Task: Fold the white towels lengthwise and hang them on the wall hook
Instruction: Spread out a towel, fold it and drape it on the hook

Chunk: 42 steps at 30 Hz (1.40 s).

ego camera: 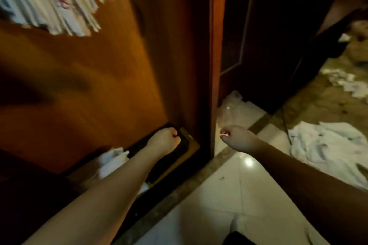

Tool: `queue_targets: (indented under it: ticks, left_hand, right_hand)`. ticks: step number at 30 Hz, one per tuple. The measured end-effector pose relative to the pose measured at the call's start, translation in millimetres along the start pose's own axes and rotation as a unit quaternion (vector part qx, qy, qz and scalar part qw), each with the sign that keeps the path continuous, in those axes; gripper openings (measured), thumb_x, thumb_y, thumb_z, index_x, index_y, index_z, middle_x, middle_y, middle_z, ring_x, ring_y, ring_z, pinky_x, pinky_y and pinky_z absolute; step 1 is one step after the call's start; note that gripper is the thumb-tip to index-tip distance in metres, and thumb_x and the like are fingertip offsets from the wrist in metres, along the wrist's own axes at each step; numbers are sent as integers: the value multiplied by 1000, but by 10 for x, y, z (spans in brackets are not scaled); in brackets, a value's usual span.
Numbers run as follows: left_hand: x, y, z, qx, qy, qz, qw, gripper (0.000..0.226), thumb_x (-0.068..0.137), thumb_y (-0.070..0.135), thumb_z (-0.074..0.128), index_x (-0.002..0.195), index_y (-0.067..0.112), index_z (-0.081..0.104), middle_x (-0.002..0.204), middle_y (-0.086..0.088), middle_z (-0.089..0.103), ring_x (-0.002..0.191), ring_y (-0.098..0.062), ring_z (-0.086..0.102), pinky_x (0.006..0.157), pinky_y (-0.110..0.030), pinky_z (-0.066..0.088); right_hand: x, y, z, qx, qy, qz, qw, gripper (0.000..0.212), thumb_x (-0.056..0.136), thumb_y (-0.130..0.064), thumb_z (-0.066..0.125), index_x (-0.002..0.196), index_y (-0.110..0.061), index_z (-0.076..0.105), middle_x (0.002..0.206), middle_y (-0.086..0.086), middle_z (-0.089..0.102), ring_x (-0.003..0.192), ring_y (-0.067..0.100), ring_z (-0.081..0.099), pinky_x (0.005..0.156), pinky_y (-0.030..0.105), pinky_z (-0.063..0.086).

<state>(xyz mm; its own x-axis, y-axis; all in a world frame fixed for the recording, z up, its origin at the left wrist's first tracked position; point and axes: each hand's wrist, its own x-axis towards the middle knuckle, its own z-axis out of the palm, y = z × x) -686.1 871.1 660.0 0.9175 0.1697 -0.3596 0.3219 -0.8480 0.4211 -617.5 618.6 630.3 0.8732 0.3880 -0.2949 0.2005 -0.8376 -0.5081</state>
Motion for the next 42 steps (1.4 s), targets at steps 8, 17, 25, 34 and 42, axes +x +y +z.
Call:
queue_targets:
  ticks: [8,17,25,34,42]
  left_hand:
    - [533,1202,1413,60,-143,50,987,32,97,37,53,122,21,63,117,1,63,105,-19,61,89,-35,51]
    - [1304,2851,2665,132,-215,80,964,38,94,40,47,128,27,60,132,-6,62,114,-27,60,94,-32,49]
    - [1879,3963,3544,185,-283,115,934,34,101,30,46,130,18,60,134,-7,61,117,-27,58,90,-28,43]
    - [3219,5104,4578,219,-343,168,898,29,93,29,49,111,13,65,112,-9,62,98,-28,61,81,-30,48]
    - [4834,5964,5729,249,-407,180,860,25,93,22,47,107,11,65,108,-9,64,92,-28,60,77,-31,48]
  right_hand:
    - [-544,1853,275,26,-4,170,985,37,98,-33,53,133,-22,59,139,0,57,126,23,54,105,36,43]
    - [-824,3772,-18,77,-55,311,946,40,96,-35,49,134,-26,58,140,-2,56,123,22,56,101,35,46]
    - [-893,5057,-359,128,-85,418,895,41,93,-32,48,132,-24,58,139,3,57,122,25,56,97,34,47]
    - [-331,6454,-593,171,-59,503,845,42,93,-30,49,132,-19,58,134,7,59,118,25,57,96,34,47]
    - [678,7704,-576,245,-67,575,778,36,94,-26,55,127,-12,62,128,13,62,113,28,59,87,29,45]
